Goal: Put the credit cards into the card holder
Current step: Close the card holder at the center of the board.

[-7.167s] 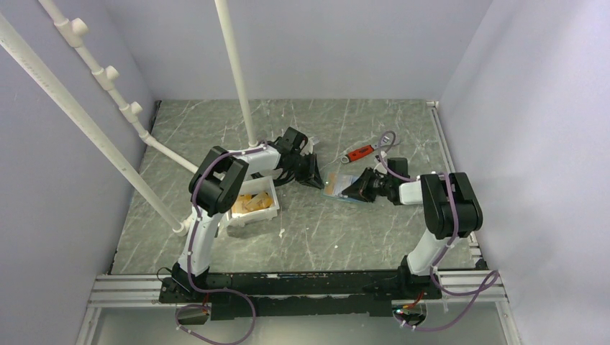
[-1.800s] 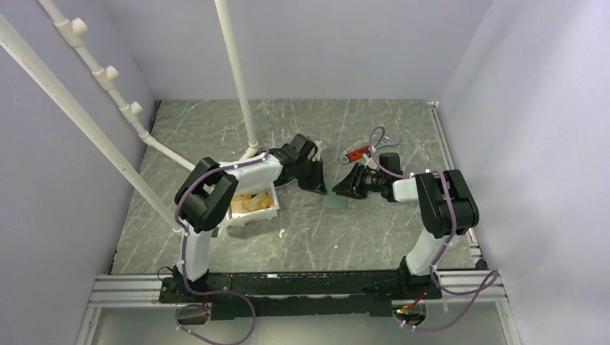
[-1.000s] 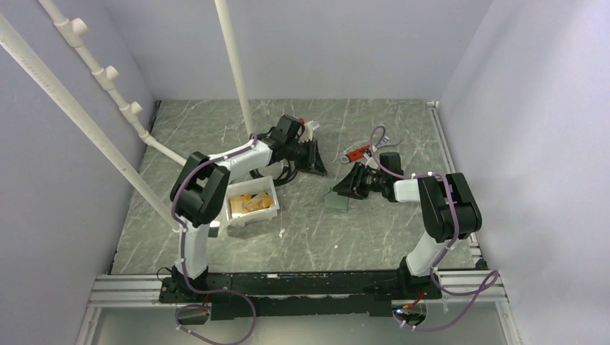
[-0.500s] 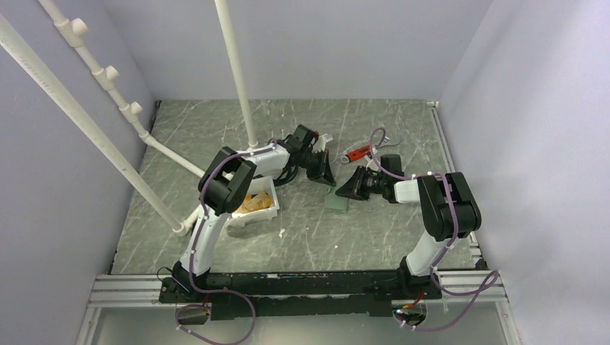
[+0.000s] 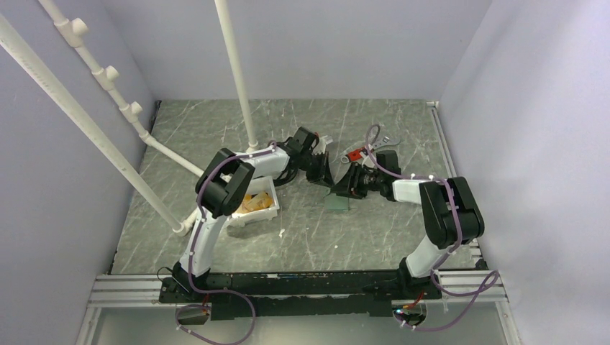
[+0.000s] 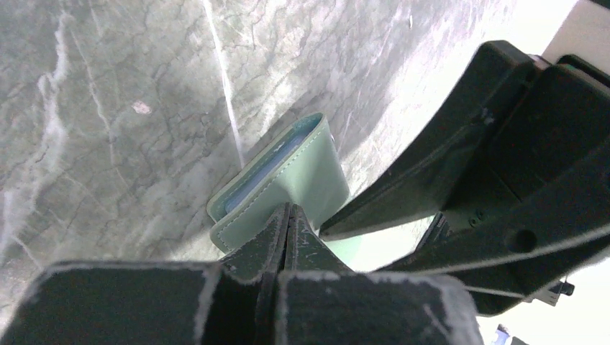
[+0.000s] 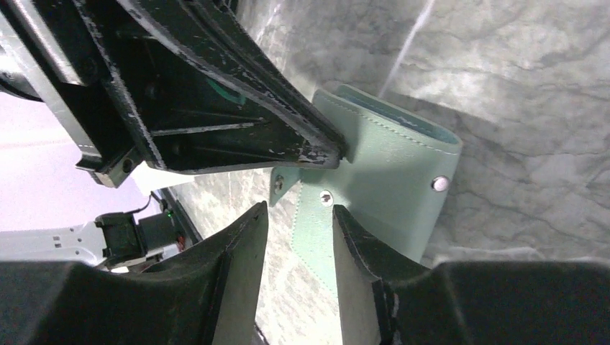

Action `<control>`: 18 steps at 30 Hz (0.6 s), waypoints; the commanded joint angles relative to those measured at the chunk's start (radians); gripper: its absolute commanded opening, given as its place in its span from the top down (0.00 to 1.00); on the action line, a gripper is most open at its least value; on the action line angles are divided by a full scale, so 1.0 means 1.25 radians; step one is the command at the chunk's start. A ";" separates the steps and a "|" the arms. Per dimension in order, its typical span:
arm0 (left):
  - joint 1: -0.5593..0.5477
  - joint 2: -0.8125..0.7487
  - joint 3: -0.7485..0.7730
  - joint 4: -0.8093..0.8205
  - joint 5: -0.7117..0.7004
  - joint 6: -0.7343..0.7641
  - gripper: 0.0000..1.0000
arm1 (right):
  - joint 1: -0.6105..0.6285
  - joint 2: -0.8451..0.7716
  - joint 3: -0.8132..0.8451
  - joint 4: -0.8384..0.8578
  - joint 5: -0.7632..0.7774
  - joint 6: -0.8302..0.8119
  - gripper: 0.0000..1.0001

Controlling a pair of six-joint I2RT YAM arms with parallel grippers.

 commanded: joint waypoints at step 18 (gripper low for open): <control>0.005 -0.037 -0.037 -0.037 -0.064 0.020 1.00 | 0.046 -0.013 0.085 -0.048 0.047 -0.029 0.75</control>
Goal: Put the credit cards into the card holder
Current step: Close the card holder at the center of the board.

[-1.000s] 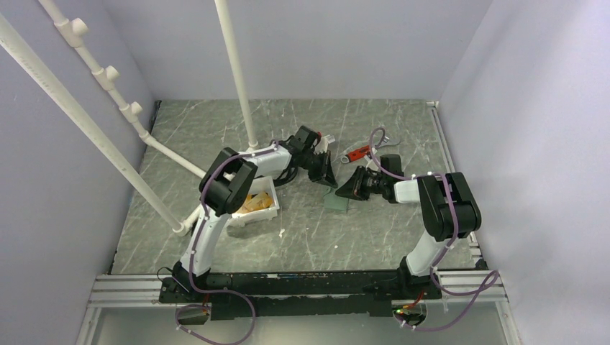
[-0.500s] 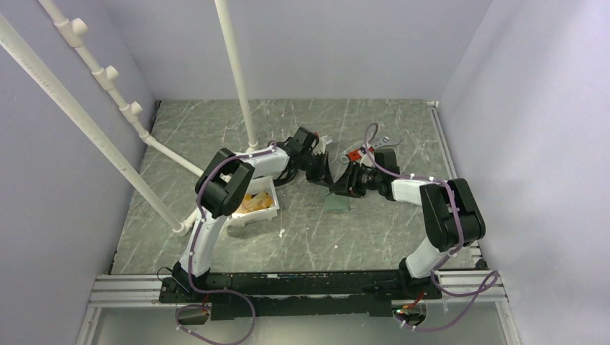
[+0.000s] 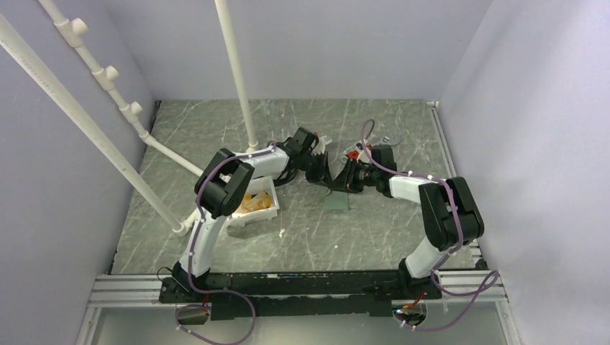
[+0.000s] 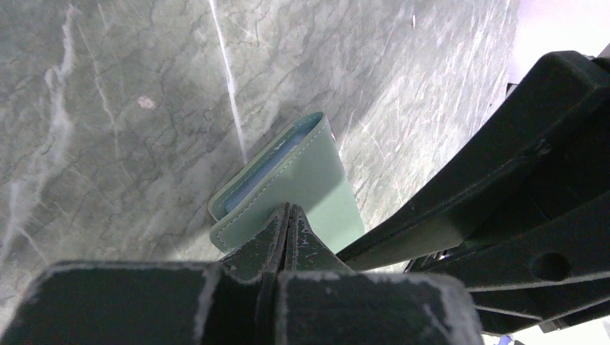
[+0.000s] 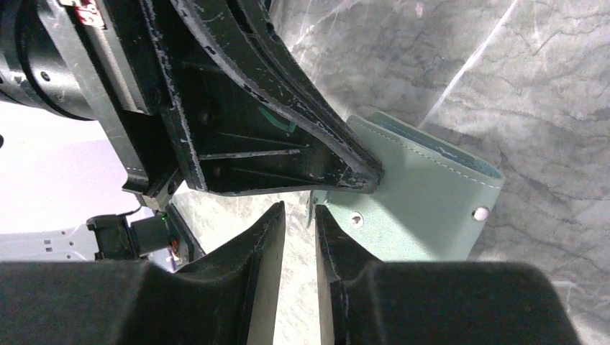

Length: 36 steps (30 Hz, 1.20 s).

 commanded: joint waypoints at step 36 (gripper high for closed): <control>0.012 -0.039 -0.039 -0.045 -0.053 0.039 1.00 | 0.016 0.035 0.045 -0.009 -0.004 -0.035 1.00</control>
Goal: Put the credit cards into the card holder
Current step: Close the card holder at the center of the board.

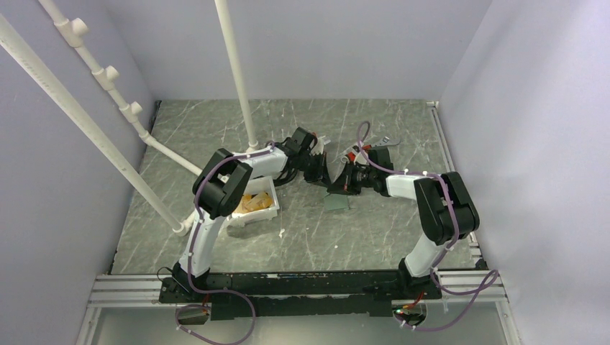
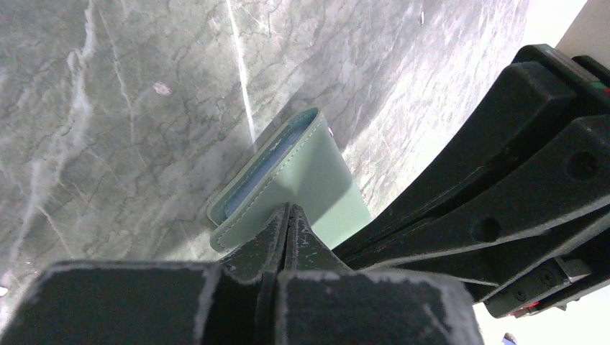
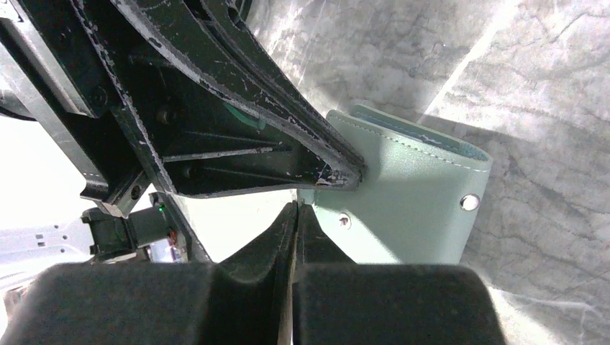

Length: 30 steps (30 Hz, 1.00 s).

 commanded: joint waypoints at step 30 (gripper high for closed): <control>0.013 -0.023 -0.020 -0.043 -0.040 0.033 1.00 | 0.024 -0.056 0.041 -0.168 0.173 -0.074 1.00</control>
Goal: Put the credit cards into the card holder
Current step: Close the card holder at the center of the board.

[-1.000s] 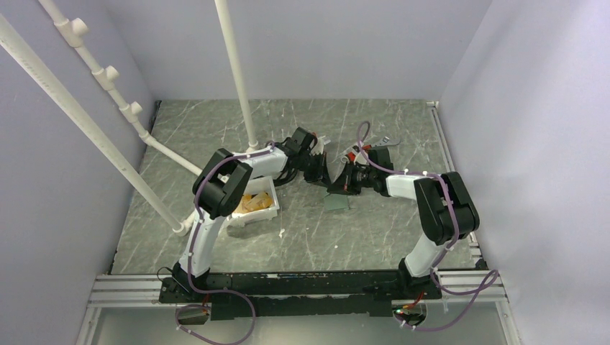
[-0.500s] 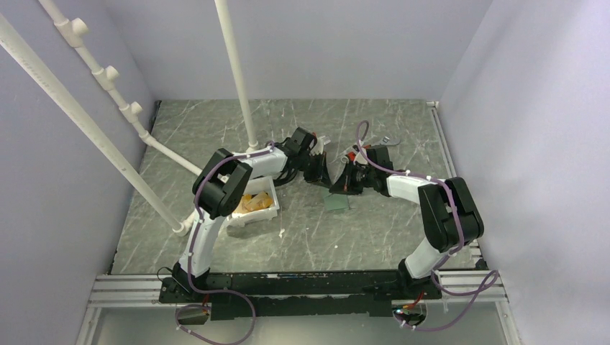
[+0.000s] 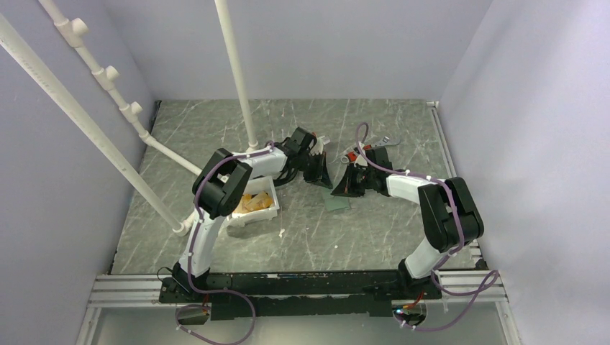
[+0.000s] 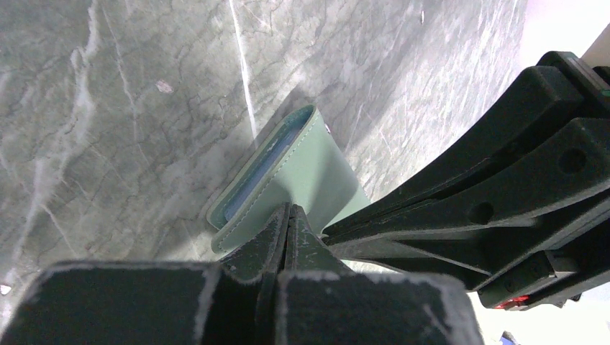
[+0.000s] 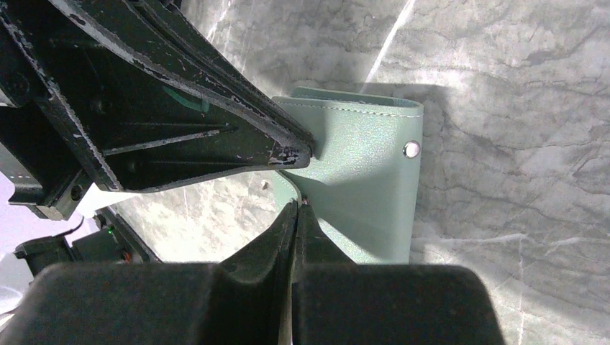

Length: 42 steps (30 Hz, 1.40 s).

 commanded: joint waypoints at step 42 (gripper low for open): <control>0.014 -0.060 -0.029 -0.026 0.018 0.044 0.97 | -0.084 0.106 -0.082 -0.025 0.158 0.059 1.00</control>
